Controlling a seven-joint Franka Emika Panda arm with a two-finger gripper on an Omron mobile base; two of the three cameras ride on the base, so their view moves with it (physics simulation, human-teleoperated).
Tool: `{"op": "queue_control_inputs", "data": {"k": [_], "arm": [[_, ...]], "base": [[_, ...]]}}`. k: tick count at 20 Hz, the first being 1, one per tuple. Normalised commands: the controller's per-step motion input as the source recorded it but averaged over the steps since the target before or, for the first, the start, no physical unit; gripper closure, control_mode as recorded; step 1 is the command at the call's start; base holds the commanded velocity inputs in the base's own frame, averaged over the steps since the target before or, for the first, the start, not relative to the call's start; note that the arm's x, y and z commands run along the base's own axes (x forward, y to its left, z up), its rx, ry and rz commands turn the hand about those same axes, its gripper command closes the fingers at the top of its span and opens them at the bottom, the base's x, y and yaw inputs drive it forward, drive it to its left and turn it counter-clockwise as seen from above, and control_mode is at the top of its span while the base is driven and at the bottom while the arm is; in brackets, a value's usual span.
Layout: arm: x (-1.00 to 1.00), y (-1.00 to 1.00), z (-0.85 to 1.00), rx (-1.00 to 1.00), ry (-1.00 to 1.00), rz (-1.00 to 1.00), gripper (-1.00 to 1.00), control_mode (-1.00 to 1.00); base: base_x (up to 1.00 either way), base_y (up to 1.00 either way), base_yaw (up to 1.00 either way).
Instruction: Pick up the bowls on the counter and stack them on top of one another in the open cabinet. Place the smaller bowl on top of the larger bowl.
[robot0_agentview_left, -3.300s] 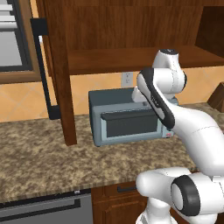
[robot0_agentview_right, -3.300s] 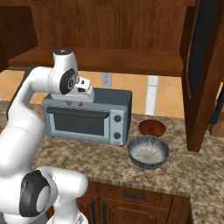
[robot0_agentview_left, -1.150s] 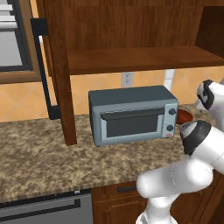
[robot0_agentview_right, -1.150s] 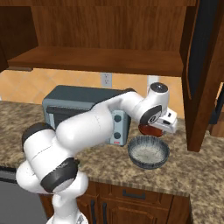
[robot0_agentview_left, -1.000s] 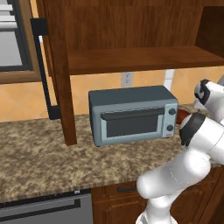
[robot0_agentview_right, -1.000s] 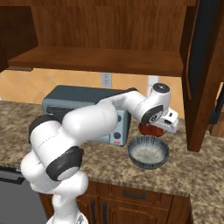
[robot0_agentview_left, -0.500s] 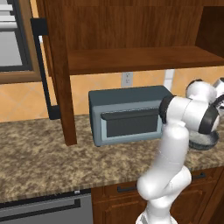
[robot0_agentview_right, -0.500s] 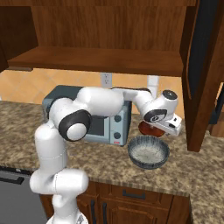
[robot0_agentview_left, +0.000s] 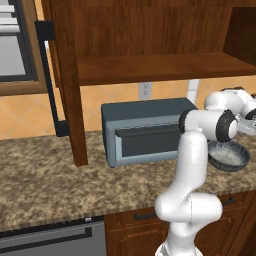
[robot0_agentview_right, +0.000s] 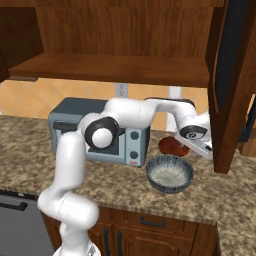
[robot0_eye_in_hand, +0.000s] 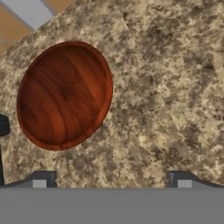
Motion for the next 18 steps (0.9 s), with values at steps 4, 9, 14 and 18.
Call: {"op": "queue_control_inputs", "data": {"k": [4, 9, 14, 18], "arm": [[0.03, 0.35, -0.05, 0.00, 0.00, 0.00, -1.00, -1.00], [0.02, 0.37, -0.32, 0.00, 0.00, 0.00, -1.00, -1.00], [0.02, 0.40, -0.41, 0.00, 0.00, 0.00, -1.00, -1.00], [0.14, 0.31, -0.29, 0.00, 0.00, 0.00, -1.00, -1.00]], "base": [[0.00, 0.00, 0.00], [0.00, 0.00, 0.00], [0.00, 0.00, 0.00], [0.00, 0.00, 0.00]]}}
